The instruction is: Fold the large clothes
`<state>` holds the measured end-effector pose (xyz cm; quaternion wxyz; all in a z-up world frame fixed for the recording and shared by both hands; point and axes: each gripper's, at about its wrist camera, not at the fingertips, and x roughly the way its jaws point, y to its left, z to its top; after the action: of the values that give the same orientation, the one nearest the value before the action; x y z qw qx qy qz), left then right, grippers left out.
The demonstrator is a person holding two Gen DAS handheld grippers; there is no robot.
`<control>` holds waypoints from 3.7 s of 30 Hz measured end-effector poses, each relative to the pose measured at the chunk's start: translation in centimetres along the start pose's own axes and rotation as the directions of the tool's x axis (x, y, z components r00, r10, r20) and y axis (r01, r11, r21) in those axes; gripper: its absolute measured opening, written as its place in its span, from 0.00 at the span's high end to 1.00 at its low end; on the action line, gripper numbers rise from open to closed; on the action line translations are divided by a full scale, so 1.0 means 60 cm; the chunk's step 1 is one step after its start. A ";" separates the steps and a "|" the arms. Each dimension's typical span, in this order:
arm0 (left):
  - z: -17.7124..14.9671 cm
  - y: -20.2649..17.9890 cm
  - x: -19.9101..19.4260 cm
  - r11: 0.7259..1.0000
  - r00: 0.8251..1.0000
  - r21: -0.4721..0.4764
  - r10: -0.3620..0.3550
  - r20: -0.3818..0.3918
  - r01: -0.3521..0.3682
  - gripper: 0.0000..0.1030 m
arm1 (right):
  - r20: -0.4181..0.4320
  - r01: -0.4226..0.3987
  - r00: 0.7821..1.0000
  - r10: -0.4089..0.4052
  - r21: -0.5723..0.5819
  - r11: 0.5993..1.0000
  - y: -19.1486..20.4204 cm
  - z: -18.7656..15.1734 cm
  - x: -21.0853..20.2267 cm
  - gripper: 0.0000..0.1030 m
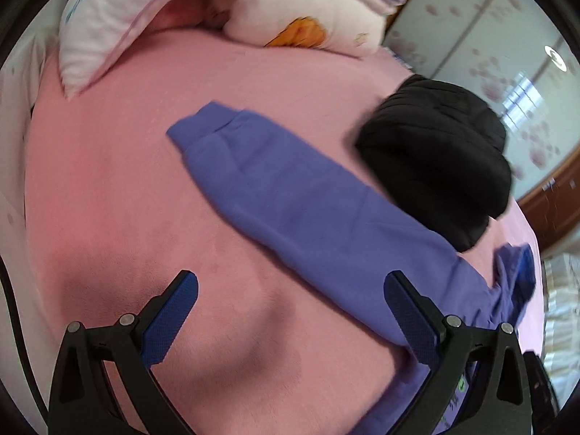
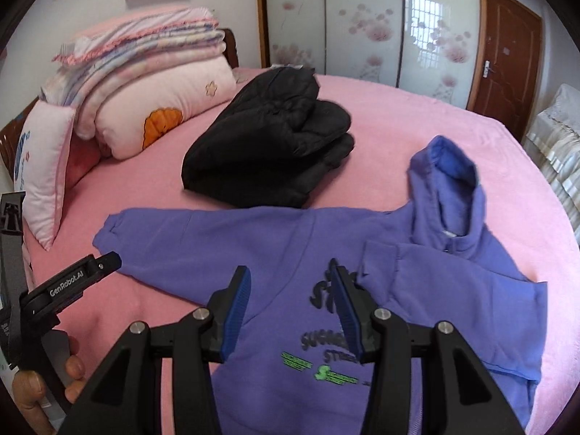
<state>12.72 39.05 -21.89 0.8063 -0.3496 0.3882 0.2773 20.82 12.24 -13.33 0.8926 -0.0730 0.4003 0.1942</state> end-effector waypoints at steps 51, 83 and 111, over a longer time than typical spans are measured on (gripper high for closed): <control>-0.192 -0.481 -0.163 0.777 0.873 0.474 -0.486 0.032 0.415 0.92 | -0.001 0.135 0.989 -0.145 0.368 0.920 -0.339 -0.112 -0.095 0.55; -0.208 -0.259 -0.014 0.879 0.965 0.417 -0.150 -0.217 0.231 0.33 | 0.005 0.068 0.998 -0.068 0.024 0.997 -0.264 -0.104 -0.068 0.55; -0.212 -0.202 0.039 0.893 0.946 0.389 -0.108 -0.304 0.227 0.33 | -0.008 0.271 0.949 -0.314 -0.488 0.830 -0.118 -0.064 0.124 0.83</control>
<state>17.19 22.23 -25.35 0.8217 -0.2358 0.5148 0.0651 25.56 6.81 -21.63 0.8468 -0.3613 0.3622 0.1453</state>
